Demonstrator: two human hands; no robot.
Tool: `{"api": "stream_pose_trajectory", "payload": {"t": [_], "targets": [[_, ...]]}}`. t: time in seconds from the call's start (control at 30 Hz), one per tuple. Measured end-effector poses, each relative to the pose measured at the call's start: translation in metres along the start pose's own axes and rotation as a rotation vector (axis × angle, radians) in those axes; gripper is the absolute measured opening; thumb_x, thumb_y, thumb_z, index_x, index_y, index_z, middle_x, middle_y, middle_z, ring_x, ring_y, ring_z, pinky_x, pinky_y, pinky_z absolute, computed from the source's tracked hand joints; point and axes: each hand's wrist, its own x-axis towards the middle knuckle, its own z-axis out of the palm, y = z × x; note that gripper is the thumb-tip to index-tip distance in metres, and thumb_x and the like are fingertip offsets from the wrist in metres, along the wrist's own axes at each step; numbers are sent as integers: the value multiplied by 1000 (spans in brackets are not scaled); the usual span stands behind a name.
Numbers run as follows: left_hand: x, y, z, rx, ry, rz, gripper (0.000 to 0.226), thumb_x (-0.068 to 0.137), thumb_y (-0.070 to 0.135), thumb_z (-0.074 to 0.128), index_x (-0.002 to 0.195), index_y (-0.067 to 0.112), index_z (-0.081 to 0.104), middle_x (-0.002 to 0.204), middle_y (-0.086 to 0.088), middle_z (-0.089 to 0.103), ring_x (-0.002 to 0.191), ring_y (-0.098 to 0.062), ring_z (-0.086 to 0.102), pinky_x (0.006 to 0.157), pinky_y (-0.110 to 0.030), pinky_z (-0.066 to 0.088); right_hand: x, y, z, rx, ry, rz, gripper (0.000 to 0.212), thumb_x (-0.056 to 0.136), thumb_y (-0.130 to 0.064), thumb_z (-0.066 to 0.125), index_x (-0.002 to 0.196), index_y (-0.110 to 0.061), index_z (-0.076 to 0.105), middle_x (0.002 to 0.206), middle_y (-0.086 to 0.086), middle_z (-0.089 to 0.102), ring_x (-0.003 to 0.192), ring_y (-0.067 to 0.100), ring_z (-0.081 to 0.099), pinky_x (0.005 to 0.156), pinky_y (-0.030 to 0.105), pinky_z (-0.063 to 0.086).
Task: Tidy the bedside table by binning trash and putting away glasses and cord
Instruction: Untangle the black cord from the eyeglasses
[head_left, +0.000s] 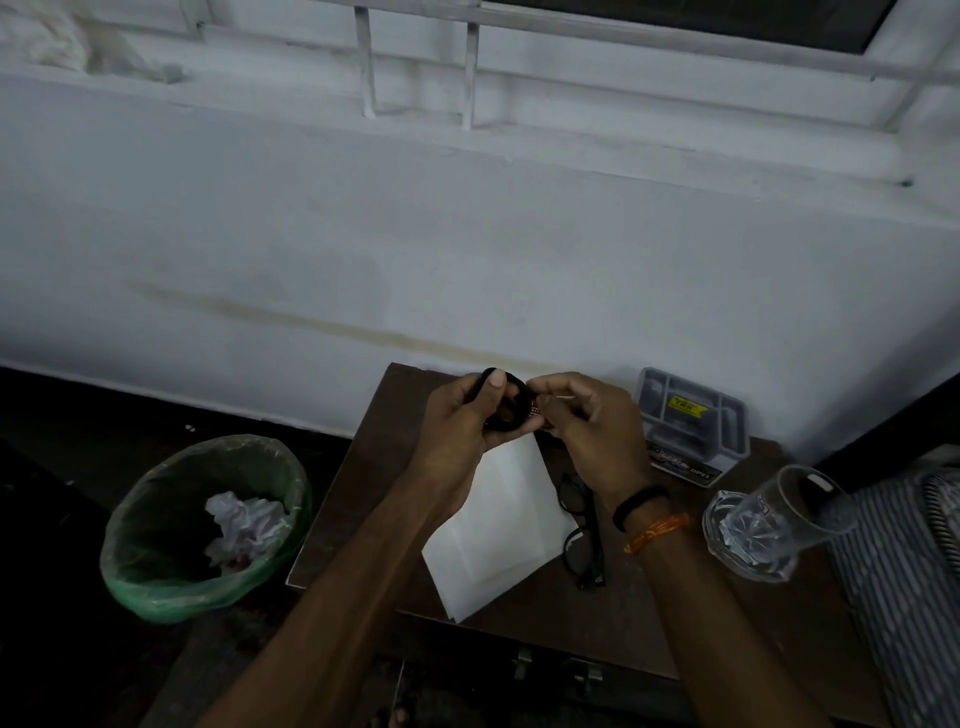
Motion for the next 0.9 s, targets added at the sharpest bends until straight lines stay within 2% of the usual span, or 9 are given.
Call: {"api": "stream_pose_trajectory", "payload": {"t": [0.1, 0.23, 0.4, 0.47, 0.57, 0.63, 0.7, 0.83, 0.9], "targets": [[-1, 2, 1, 41, 14, 30, 37, 100, 22, 52, 101, -14, 59, 107, -34, 61, 100, -42, 68, 92, -54, 54, -2, -4, 1, -24, 42, -28, 24, 93, -7, 59, 99, -24, 75, 93, -13, 75, 87, 5, 71, 81, 41, 60], [-1, 3, 0, 70, 27, 20, 29, 99, 21, 53, 87, -4, 63, 93, -15, 70, 99, -36, 69, 90, -57, 54, -1, -2, -2, -207, 70, -140, 22, 94, -12, 61, 105, -25, 75, 100, -15, 73, 95, 1, 67, 84, 31, 58], [2, 1, -2, 124, -16, -23, 29, 98, 29, 55, 83, 7, 67, 88, -8, 67, 100, -32, 64, 99, -63, 45, 0, 7, -5, -484, 82, -191, 21, 94, -19, 63, 110, -26, 75, 101, -9, 75, 98, 13, 60, 82, 26, 49], [2, 2, -2, 152, -30, -11, 31, 94, 35, 57, 85, 8, 69, 90, -11, 64, 98, -34, 60, 100, -68, 39, 3, 6, -6, -363, -42, -93, 17, 92, -17, 64, 101, -23, 77, 94, -9, 76, 88, 8, 68, 80, 28, 55], [-1, 2, -2, 195, -36, 35, 32, 96, 33, 56, 89, 3, 68, 90, -18, 62, 92, -36, 57, 94, -70, 40, 0, -4, -3, -73, -144, 95, 11, 90, -6, 65, 90, -9, 75, 76, 9, 74, 63, 9, 66, 60, 21, 54], [-2, 2, -2, 240, -35, 72, 30, 99, 28, 54, 92, 2, 67, 91, -22, 62, 91, -43, 59, 89, -67, 45, -1, -10, -2, 179, -144, 176, 12, 88, 3, 63, 96, 0, 72, 81, 24, 71, 64, 19, 66, 58, 23, 53], [-3, 3, 0, 271, -32, 98, 28, 100, 25, 52, 94, 1, 65, 92, -22, 64, 89, -45, 61, 82, -61, 52, 0, -13, -3, 349, -118, 244, 15, 88, 4, 62, 102, 3, 68, 89, 26, 72, 72, 27, 68, 62, 26, 56], [-4, 3, 4, 311, -35, 134, 27, 101, 20, 50, 99, -3, 63, 91, -15, 65, 72, -23, 63, 69, -40, 56, 0, -15, -4, 475, -49, 279, 13, 86, 9, 61, 98, 3, 64, 87, 26, 70, 76, 34, 67, 69, 35, 59], [-4, 1, 4, 321, -38, 146, 25, 101, 19, 50, 105, -1, 65, 100, -21, 64, 75, -25, 67, 69, -38, 59, -1, -14, -3, 450, -7, 238, 14, 84, 11, 62, 94, 1, 65, 85, 27, 71, 74, 33, 68, 71, 39, 59]]}}
